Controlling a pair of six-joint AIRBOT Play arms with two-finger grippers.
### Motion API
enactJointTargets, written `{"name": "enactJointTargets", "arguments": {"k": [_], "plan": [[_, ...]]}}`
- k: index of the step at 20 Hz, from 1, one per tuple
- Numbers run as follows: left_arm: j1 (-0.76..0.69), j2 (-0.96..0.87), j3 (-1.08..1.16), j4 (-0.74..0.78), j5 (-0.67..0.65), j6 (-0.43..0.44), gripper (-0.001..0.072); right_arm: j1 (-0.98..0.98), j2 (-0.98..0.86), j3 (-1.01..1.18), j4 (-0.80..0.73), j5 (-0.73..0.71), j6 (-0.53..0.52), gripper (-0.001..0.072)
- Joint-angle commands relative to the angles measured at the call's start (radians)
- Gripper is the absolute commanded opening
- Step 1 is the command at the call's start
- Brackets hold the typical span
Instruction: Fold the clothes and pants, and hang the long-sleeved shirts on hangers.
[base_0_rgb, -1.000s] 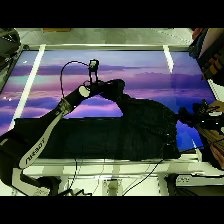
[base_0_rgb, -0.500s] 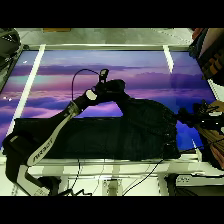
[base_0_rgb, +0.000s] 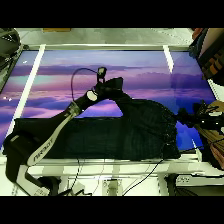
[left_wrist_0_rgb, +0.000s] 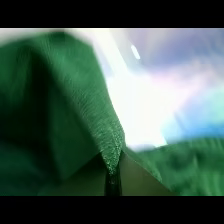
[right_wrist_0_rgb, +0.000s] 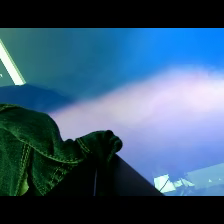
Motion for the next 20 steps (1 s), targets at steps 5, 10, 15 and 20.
{"name": "enactJointTargets", "arguments": {"k": [5,10,15,20], "plan": [[0.207,0.31,0.001,0.001,0.085,0.299,0.003,0.001,0.001,0.016,0.001,0.066,-0.002,0.0032],[0.45,0.472,0.001,0.0,0.084,0.297,0.0029,0.001,0.001,0.125,0.0,0.2,-0.06,0.0032],[0.648,0.504,0.0,0.001,-0.028,0.218,0.0028,0.001,0.001,0.195,0.0,0.233,-0.06,0.0032],[0.807,0.503,-0.001,0.595,-0.435,-0.412,0.0025,0.001,0.001,0.206,-0.008,0.248,-0.061,0.0032]]}}
